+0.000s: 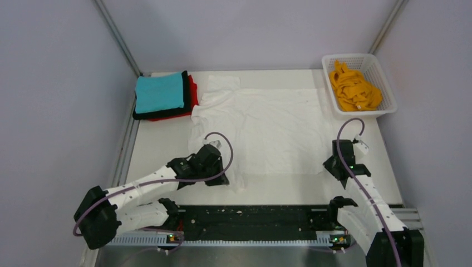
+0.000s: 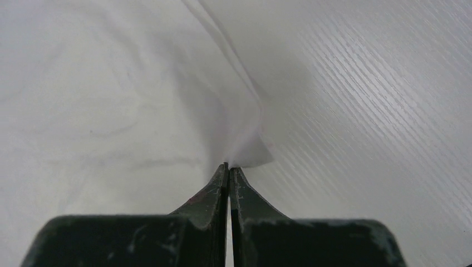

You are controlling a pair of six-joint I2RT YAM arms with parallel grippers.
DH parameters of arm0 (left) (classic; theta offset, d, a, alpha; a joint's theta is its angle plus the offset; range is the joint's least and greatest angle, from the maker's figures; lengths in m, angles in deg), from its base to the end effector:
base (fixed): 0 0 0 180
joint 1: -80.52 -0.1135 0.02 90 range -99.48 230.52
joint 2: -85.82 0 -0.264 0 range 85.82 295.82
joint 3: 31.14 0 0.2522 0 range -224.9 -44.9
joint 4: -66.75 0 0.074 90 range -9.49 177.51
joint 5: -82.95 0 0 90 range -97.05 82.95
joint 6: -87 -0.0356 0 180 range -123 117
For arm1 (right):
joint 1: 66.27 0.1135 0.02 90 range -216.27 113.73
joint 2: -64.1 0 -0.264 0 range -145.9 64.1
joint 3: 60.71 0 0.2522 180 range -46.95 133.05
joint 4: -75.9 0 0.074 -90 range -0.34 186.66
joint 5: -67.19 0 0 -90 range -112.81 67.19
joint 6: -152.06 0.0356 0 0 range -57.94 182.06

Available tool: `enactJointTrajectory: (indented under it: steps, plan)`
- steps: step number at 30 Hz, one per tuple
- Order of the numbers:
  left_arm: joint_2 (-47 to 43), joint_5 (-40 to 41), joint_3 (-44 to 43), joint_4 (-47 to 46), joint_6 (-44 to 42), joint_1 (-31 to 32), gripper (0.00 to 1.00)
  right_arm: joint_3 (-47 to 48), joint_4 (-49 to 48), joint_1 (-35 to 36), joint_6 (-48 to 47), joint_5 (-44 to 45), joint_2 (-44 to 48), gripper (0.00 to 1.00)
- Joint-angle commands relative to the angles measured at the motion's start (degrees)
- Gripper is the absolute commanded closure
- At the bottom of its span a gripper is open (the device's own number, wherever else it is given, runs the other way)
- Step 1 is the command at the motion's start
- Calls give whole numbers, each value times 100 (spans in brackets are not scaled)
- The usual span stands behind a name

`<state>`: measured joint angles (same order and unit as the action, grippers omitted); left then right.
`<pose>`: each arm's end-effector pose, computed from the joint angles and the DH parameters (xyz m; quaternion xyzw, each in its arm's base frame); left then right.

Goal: Fold and stack the t-shirts
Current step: Fold the flattened tshirt in 1/3 of the way

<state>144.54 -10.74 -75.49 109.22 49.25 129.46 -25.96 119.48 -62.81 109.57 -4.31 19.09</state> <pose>0.1212 -0.1426 0.1848 -0.0185 0.9578 -0.2400 0.1572 0.1455 -0.0025 0.1683 0.3981 0.8511 -0.0061 0.3423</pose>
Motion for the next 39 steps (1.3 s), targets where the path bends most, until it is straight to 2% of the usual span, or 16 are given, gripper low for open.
enactJointTrajectory:
  steps: [1, 8, 16, 23, 39]
  plan:
    - [361, 162, -831, -541, -396, -382, 100, 611, -479, -61, -339, -142, -382, 100]
    - [1215, 145, -1645, -543, -516, -1437, 100, 1348, -685, -63, -617, -119, -1290, 100]
    - [1622, 776, -2472, -433, -793, -2094, 100, 2146, -742, -67, -839, 29, -2193, 100]
    - [1735, 1029, -2869, -746, -1377, -2360, 100, 2546, -746, -66, -922, 212, -2657, 100]
    - [2510, 1001, -3488, -1417, -2412, -2776, 100, 3011, -1120, -70, -960, 431, -3317, 100]
